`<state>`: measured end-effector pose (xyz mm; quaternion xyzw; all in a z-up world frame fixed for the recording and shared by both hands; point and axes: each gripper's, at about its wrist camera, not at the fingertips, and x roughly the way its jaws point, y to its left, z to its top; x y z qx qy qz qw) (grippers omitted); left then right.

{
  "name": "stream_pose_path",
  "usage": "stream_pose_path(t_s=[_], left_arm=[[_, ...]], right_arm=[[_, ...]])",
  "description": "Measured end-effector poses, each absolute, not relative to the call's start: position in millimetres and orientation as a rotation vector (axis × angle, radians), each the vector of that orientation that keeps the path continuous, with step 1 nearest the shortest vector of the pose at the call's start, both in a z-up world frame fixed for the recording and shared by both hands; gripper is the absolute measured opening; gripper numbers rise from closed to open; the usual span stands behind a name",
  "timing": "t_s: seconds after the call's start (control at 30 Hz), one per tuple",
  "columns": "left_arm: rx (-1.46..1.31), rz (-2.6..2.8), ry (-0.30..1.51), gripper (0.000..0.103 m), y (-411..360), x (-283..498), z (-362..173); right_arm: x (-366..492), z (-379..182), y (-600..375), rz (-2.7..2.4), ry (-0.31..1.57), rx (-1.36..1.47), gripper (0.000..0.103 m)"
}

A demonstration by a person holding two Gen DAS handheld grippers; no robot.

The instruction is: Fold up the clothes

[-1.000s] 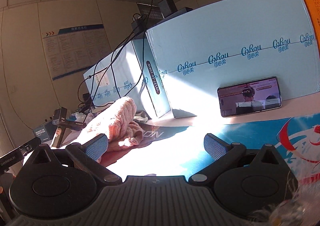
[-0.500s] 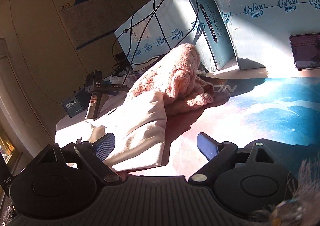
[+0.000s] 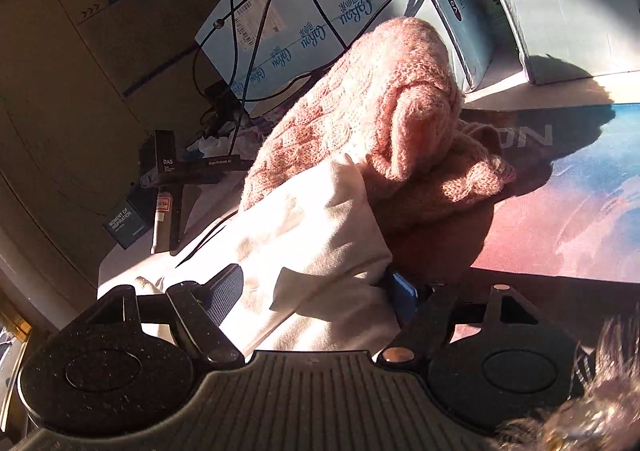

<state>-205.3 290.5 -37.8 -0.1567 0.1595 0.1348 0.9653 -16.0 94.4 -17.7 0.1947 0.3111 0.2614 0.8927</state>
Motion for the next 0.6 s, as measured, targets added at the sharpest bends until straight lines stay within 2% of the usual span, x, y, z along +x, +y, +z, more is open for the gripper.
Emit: stream_pose_path(t_s=[0.03,0.07,0.1,0.13,0.23,0.3,0.6], left_arm=[[-0.309,0.265,0.327,0.07,288,-204,-38],[-0.3,0.258,0.332,0.062,285,-202,-38],[-0.296,0.243,0.337,0.05,282,-201,-38],[-0.287,0.234,0.337,0.043,278,-200,-38],[-0.236,0.224,0.313,0.031,267,-202,-36],[-0.216,0.216,0.291,0.024,263,-206,-32],[-0.224,0.065,0.205,0.023,229,-216,-8]], right_arm=[[-19,-18,95,0.515,0.642,0.392,0.049],[-21,-18,94,0.496,0.642,0.389,0.041],[-25,-19,90,0.498,0.638,0.409,0.038],[-28,-20,86,0.503,0.634,0.433,0.031],[-40,-16,76,0.532,0.606,0.466,0.02],[-48,-9,70,0.553,0.583,0.483,0.018],[-89,18,20,0.577,0.497,0.55,0.016]])
